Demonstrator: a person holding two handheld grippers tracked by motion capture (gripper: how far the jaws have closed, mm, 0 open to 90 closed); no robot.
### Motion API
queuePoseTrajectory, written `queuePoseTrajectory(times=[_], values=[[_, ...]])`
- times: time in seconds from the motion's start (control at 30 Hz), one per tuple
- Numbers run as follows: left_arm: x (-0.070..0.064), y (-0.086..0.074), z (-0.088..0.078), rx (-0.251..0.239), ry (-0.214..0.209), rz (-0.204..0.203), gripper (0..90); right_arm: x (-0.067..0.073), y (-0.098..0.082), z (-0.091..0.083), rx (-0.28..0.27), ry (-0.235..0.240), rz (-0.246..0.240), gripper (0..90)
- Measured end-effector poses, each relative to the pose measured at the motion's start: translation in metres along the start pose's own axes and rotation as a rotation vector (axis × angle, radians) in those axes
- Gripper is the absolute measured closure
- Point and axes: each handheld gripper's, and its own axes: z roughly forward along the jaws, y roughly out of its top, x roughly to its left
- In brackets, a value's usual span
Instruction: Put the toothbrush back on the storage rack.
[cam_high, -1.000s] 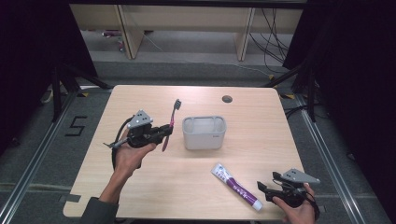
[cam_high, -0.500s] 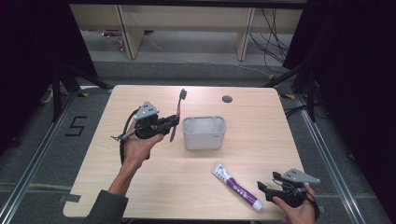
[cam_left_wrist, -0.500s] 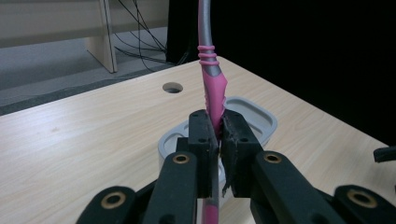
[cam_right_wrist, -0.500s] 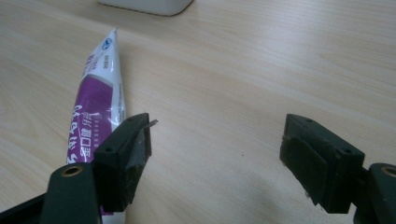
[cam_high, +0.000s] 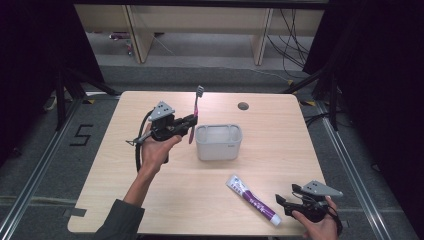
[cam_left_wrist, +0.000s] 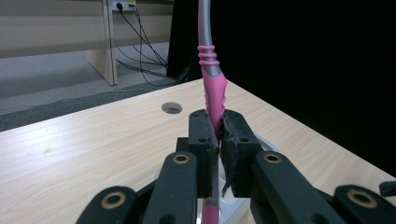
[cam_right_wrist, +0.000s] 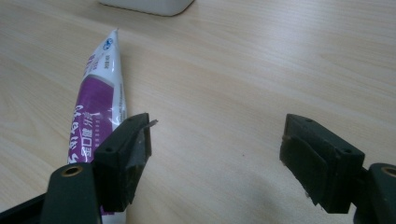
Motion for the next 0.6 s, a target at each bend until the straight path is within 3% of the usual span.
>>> queuePoseTrajectory(times=[0.6], values=[[0.005,0.003,0.026,-0.019,0.026,-0.025,82.3,0.000,0.000,0.000,0.003,0.003,-0.001,25.1]])
